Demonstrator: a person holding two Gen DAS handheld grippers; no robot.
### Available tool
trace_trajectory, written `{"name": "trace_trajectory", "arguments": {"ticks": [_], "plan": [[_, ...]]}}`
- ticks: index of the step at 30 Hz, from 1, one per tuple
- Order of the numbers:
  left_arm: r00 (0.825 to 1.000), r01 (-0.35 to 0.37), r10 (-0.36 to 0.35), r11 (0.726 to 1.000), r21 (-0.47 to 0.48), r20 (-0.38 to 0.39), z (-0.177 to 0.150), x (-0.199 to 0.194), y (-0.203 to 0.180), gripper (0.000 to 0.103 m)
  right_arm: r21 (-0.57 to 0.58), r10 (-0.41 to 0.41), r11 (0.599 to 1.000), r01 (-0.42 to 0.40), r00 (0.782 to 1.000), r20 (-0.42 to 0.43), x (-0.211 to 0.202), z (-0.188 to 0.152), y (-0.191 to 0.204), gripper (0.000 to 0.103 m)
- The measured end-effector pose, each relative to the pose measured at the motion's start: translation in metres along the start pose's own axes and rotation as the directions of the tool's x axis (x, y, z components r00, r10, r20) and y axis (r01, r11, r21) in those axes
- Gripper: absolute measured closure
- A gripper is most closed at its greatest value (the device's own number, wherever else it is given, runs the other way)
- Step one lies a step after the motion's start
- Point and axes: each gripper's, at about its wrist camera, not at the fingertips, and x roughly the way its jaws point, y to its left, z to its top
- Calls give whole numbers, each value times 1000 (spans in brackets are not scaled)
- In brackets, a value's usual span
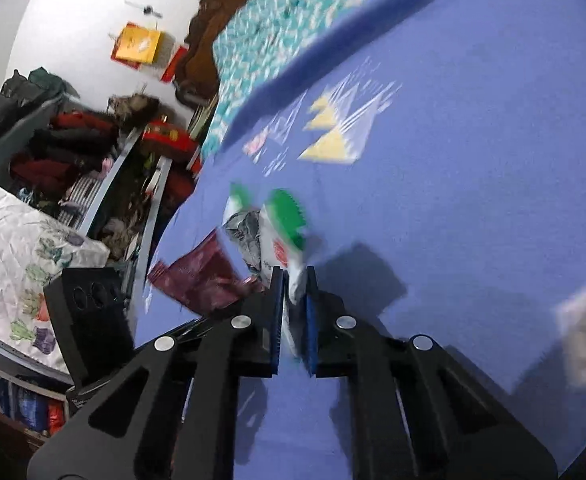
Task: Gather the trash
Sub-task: 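Carry the red wrapper to the wastebasket and open the left tool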
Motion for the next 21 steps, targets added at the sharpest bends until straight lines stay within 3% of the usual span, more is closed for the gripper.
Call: {"name": "trace_trajectory", "arguments": {"ticks": [5,8,11,14,17,18,21], "plan": [[997,66,-60,992,112,-50,2,24,-65,93,20,-102,995,101,986,130,-83,-2,-47,91],[987,138,-118,971,196,-111,9,56,-126,93,78,-169,985,155,958,233,-153,0,-86,91],[975,194,-150,936,295,-165,18,89,-196,93,148,-254,965,214,903,346,-235,5,-129,91],[960,254,-185,894,368,-212,26,120,-261,93,221,-362,931,292,823,438,-310,6,-168,91],[947,292,-195,854,430,-256,31,157,-328,93,323,-427,899,297,763,486,-364,3,-211,91],[949,287,-181,839,462,-260,33,171,-353,93,347,-427,895,279,759,491,-376,1,-223,91],[950,280,-169,832,479,-262,43,182,-377,91,344,-374,914,214,771,515,-392,-7,-239,87]]}}
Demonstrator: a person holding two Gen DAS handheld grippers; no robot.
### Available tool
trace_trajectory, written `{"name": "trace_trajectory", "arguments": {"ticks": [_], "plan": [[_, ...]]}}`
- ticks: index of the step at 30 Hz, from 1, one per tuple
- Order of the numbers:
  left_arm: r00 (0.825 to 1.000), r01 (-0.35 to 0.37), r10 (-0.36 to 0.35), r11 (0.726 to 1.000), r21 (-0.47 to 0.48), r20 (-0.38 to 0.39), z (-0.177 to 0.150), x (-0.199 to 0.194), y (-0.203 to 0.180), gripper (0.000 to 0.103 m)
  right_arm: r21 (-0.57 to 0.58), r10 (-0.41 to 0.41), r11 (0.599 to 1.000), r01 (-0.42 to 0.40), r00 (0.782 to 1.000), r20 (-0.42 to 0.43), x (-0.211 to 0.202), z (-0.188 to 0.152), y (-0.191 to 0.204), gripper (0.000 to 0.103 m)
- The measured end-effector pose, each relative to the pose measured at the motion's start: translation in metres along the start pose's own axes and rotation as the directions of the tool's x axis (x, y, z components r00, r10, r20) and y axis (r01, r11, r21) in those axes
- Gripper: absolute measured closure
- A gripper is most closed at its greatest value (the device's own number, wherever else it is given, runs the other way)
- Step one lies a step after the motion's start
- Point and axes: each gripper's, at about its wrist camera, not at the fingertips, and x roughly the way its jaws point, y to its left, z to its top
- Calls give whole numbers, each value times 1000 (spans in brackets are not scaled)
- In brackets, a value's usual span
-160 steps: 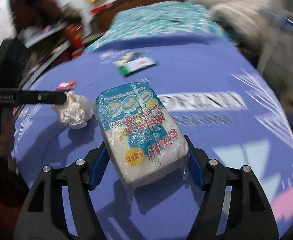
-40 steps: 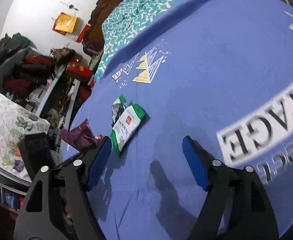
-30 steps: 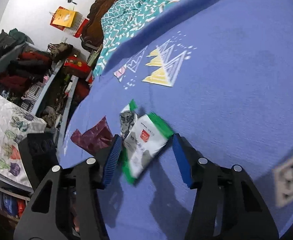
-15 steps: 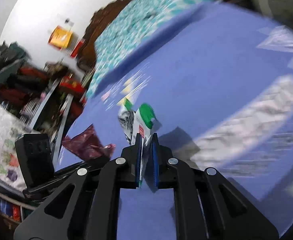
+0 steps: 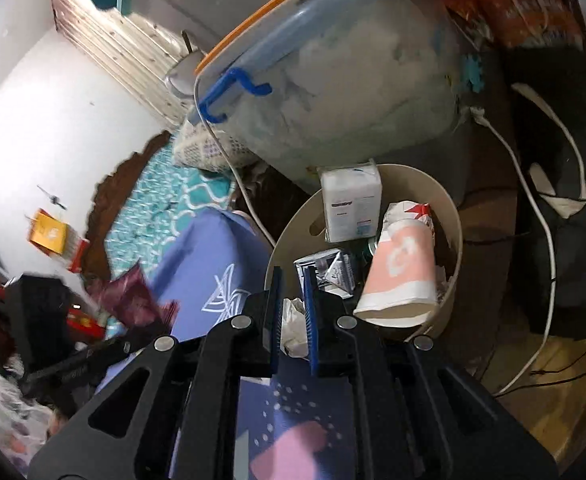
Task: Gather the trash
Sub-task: 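Carry the red wrapper to the wastebasket and open the left tool, then grasp the green-white sachet with the left tool while the right tool grasps a dark red wrapper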
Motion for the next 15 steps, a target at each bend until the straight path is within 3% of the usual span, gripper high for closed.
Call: {"name": "trace_trajectory", "arguments": {"ticks": [1,3,5,7,9,12,13,14,15], "plan": [[1000,-19,19,1000,1,0,1,-3,1,88,4,25,1000,-25,1000,-4,-1,-1,-4,87],[998,-63,63,998,12,6,-7,-16,9,66,27,96,995,-95,994,-54,3,-12,-2,87],[995,-97,97,995,6,2,-21,-27,24,67,28,179,984,-177,977,-114,14,-26,11,87],[994,-110,109,993,-46,-33,-37,-36,45,69,-14,198,979,-203,968,-152,27,-39,28,87],[994,-99,95,990,-103,-49,-55,-47,63,81,-10,258,964,-265,946,-198,43,-47,42,87],[991,-130,125,979,-156,-40,-76,-63,80,80,-51,289,949,-312,922,-257,62,-64,75,87],[989,-150,145,974,-168,-39,-82,-66,84,79,-76,280,947,-311,920,-273,68,-68,85,82],[985,-171,166,970,-174,-42,-87,-67,86,69,-109,255,950,-294,926,-279,74,-70,95,71],[981,-195,189,963,-186,-49,-92,-68,90,51,-131,228,954,-270,935,-273,82,-71,102,28]]}}
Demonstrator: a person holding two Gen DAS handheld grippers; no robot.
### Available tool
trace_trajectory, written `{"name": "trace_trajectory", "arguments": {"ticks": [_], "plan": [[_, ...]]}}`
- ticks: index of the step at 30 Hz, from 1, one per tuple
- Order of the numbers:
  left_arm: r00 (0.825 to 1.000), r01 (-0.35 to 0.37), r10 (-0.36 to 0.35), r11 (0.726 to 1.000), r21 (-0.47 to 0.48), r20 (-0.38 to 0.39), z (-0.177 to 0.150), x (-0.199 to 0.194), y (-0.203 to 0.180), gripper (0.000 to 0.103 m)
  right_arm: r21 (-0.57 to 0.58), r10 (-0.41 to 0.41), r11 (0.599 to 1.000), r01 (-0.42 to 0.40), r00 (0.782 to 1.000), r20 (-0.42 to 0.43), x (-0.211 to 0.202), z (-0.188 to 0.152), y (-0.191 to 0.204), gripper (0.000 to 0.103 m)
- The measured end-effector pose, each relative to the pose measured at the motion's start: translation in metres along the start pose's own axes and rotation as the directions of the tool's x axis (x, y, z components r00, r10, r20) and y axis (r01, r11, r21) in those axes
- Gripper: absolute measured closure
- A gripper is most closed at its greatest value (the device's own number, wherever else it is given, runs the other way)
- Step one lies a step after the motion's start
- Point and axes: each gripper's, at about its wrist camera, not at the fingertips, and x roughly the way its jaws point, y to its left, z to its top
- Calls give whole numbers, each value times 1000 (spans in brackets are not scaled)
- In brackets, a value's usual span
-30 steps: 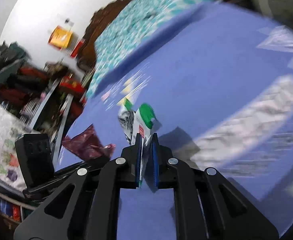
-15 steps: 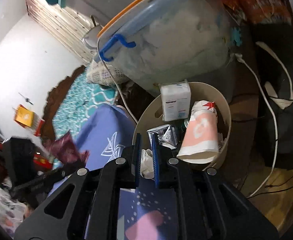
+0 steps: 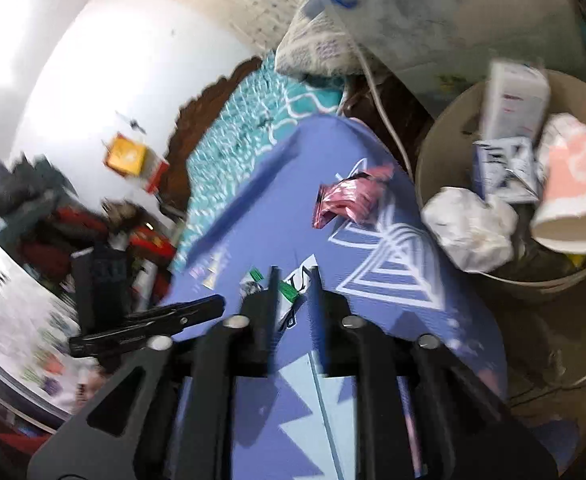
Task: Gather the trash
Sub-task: 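Grasp the green-white sachet with the left tool while the right tool grasps a dark red wrapper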
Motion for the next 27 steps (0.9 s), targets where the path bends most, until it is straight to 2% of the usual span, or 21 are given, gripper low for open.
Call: {"name": "trace_trajectory", "arguments": {"ticks": [1,2,4,6,7,9,10,11,12,13,14,15,16,19,22,24,27], "plan": [[1000,-8,8,1000,-15,1,-3,1,4,45,0,-26,1000,26,1000,16,5,5,1,12],[1000,-9,9,1000,-23,3,-5,2,8,44,-1,-51,999,51,998,42,8,10,2,15],[1000,-13,13,1000,-24,2,-5,5,9,43,-24,-111,993,112,993,36,16,30,-2,32],[999,-41,41,999,-9,14,-7,7,7,37,-45,-202,978,204,978,48,24,56,-8,36],[999,-52,52,999,2,15,-8,10,6,36,-65,-235,969,238,971,40,31,70,-12,36],[998,-66,65,997,31,8,-10,18,1,36,-71,-295,954,293,955,-21,49,91,-25,36],[998,-66,66,997,42,9,-13,20,1,37,-68,-298,953,294,953,-56,59,99,-30,36],[998,-64,64,996,55,10,-14,25,-2,39,-73,-296,954,290,951,-91,70,101,-32,36],[998,-58,57,996,63,6,-16,29,-3,54,-78,-305,952,297,945,-122,81,105,-35,38],[999,-53,53,996,70,-1,-17,34,-6,69,-75,-302,953,294,941,-152,90,108,-39,52],[996,-84,83,992,92,22,-20,36,-10,92,-67,-272,962,264,944,-185,100,104,-36,67],[997,-82,81,989,123,11,-23,40,-14,102,-64,-233,972,224,948,-218,107,100,-36,85],[997,-81,78,988,133,24,-24,39,-17,102,-73,-217,976,206,951,-220,108,96,-30,88],[998,-50,46,989,139,30,-22,37,-22,102,-120,-215,973,199,967,-139,89,89,-12,95],[999,-12,7,992,129,38,-11,36,-28,103,-93,-200,976,195,978,-54,60,94,-12,95],[999,24,-29,993,116,43,-1,37,-34,102,-85,-214,973,214,977,3,33,99,-21,95],[997,46,-55,988,149,59,14,37,-57,102,-97,-272,956,277,961,57,11,108,-34,94]]}}
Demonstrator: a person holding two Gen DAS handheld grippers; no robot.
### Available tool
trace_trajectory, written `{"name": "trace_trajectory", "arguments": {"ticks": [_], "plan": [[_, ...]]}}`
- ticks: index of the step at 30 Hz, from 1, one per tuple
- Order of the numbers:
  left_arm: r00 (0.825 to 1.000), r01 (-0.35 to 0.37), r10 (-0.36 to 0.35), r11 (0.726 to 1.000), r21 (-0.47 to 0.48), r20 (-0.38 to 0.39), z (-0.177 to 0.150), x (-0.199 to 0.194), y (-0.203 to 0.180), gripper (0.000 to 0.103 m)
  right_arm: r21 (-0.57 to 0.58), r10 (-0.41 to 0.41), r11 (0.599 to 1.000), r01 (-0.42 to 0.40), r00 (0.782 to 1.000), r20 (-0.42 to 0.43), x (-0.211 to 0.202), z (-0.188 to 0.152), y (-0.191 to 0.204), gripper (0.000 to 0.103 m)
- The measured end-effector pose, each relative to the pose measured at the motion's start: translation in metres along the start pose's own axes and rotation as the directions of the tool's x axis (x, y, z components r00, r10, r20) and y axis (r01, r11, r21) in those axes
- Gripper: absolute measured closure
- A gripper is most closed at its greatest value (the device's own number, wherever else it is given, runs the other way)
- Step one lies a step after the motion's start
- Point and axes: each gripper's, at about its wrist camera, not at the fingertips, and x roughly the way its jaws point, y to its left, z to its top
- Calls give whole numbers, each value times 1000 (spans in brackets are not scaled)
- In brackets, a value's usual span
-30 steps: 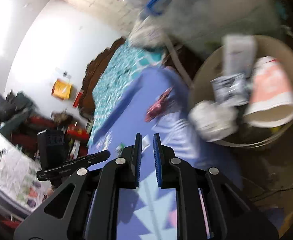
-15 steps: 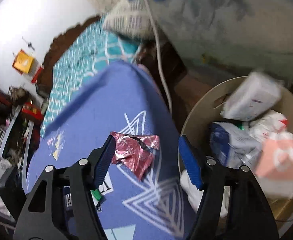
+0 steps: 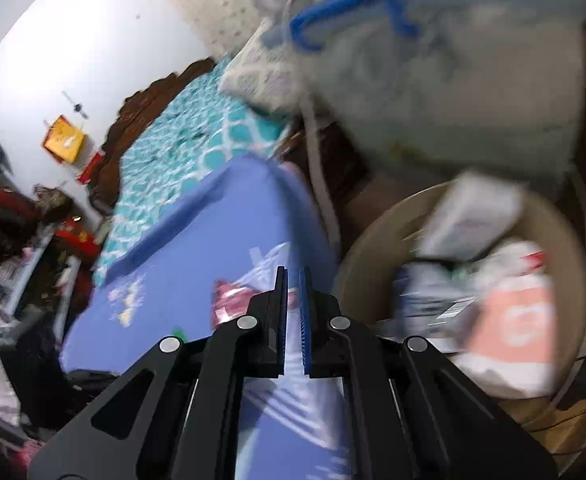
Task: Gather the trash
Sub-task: 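Grasp the green-white sachet with the left tool while the right tool grasps a dark red wrapper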
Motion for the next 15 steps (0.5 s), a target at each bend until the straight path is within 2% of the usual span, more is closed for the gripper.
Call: {"name": "trace_trajectory", "arguments": {"ticks": [2,3,4,5,6,7,9,11,15], "plan": [[1000,4,-5,1000,14,9,8,2,-8,102,20,15,1000,-14,1000,-7,-1,-2,-11,90],[1000,1,-2,1000,19,11,12,1,-12,102,30,24,999,-24,999,-23,4,-2,-10,78],[1000,-1,0,1000,21,11,13,1,-13,102,30,32,999,-31,998,-46,12,-2,-7,34],[1000,-6,6,1000,18,11,12,-1,-13,102,19,27,999,-26,998,-61,20,-1,-1,17],[1000,-8,8,1000,11,11,11,-3,-11,102,-14,19,1000,-20,999,-48,24,-4,6,16],[1000,-9,9,1000,-3,11,8,-7,-7,102,-74,16,997,-20,998,-53,31,-2,17,22],[1000,-14,15,999,-35,16,-3,-19,0,102,-175,7,984,-26,994,-108,51,-7,43,31],[999,-33,34,997,-64,18,-16,-33,13,102,-256,-7,966,-39,984,-176,73,-13,66,34],[998,-56,59,989,-135,22,-39,-58,41,102,-481,-142,876,36,972,-186,120,-25,98,33]]}}
